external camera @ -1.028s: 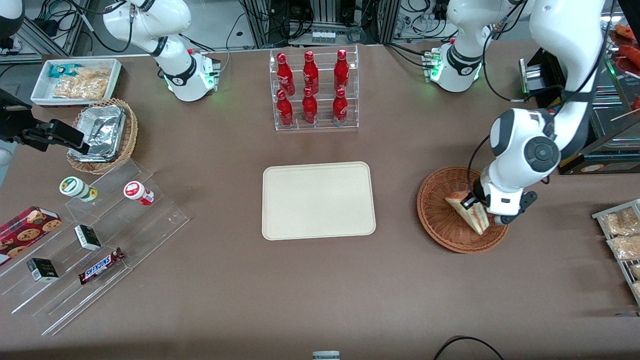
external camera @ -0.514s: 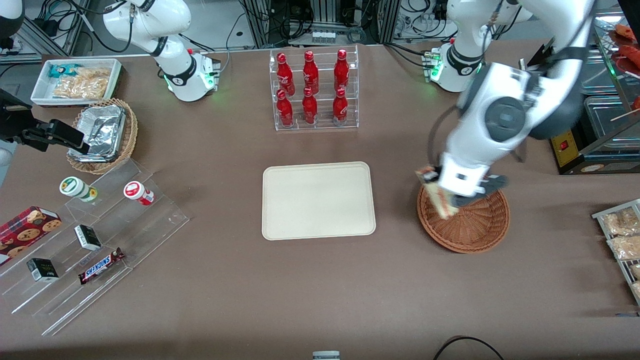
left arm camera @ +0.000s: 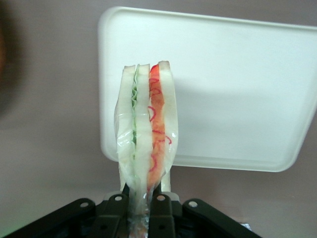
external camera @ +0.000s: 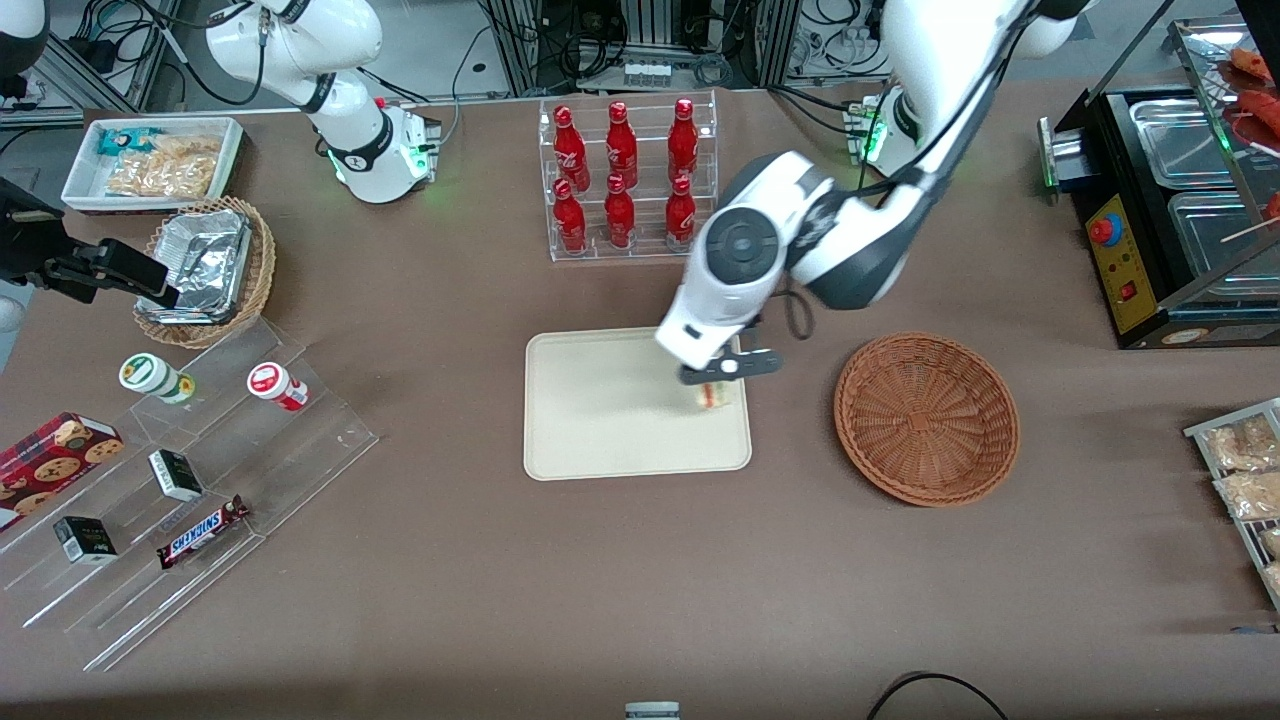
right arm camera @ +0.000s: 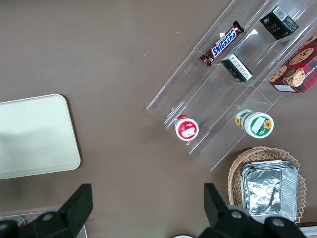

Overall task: Place sandwich from basket to tray
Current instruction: 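Lift the sandwich and carry it over the beige tray, then lower the sandwich onto the tray and open the left gripper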

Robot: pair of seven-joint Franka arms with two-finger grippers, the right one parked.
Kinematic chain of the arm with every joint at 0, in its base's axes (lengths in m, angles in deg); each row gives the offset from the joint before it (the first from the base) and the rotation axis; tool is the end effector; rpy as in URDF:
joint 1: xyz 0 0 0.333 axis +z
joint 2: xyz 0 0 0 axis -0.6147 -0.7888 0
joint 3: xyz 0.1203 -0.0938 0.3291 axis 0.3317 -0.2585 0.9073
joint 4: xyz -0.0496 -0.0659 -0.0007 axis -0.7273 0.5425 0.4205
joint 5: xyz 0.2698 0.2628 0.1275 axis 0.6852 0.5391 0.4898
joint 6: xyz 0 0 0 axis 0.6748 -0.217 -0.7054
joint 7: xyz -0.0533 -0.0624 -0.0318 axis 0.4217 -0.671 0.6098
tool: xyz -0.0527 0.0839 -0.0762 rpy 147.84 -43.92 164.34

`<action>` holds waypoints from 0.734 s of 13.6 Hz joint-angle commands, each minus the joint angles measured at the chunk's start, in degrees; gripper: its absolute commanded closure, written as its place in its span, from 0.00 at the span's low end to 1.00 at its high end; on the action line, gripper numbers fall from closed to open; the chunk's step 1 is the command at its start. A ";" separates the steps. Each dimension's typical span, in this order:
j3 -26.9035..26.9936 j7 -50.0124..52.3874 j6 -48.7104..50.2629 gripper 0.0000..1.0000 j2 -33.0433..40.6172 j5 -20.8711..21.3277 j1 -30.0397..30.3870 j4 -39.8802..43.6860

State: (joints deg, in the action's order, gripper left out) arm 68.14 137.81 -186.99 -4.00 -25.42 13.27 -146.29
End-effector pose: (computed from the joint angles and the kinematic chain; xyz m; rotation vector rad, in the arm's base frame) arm 0.5188 -0.4715 0.3892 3.0725 0.1666 -0.3019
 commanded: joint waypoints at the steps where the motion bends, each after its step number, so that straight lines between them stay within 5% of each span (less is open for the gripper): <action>1: 0.64 0.48 -4.62 0.94 -4.78 0.34 -4.51 3.37; 10: 0.90 4.87 -17.38 0.92 -12.78 7.46 -6.55 3.46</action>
State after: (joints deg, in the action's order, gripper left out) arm 68.68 140.22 -203.28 -15.09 -19.92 7.49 -144.77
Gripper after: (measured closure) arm 0.859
